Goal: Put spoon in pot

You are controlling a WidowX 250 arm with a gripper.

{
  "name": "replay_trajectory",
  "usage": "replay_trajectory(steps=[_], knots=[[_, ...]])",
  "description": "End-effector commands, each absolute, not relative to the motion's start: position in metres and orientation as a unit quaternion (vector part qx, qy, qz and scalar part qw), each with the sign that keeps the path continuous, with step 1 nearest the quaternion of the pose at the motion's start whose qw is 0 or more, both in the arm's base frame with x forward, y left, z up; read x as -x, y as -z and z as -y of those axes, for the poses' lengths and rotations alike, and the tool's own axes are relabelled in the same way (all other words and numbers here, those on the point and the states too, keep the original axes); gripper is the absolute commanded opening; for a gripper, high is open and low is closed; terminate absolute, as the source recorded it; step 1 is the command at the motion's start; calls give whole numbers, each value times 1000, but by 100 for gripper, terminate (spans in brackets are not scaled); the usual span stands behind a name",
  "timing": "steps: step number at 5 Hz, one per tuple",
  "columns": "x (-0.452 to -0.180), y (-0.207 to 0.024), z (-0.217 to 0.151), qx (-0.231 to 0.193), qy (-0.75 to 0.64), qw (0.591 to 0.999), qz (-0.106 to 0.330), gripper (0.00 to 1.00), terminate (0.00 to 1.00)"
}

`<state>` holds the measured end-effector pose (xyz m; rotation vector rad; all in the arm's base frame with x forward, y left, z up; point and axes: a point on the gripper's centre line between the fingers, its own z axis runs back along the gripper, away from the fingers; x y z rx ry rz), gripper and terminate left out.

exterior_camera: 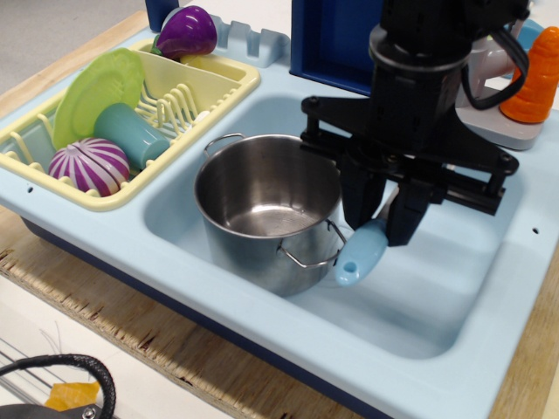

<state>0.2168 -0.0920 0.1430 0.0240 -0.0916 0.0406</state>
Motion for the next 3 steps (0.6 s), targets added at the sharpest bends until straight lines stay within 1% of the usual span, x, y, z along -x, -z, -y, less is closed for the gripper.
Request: replay_trajectory(steps=[1, 2, 3], knots=[[-210, -175, 79, -25, -51, 998, 32, 0, 0], [-198, -186, 67, -41, -72, 997, 7, 0, 0], [-181, -189, 53, -52, -118, 991, -36, 0, 100]])
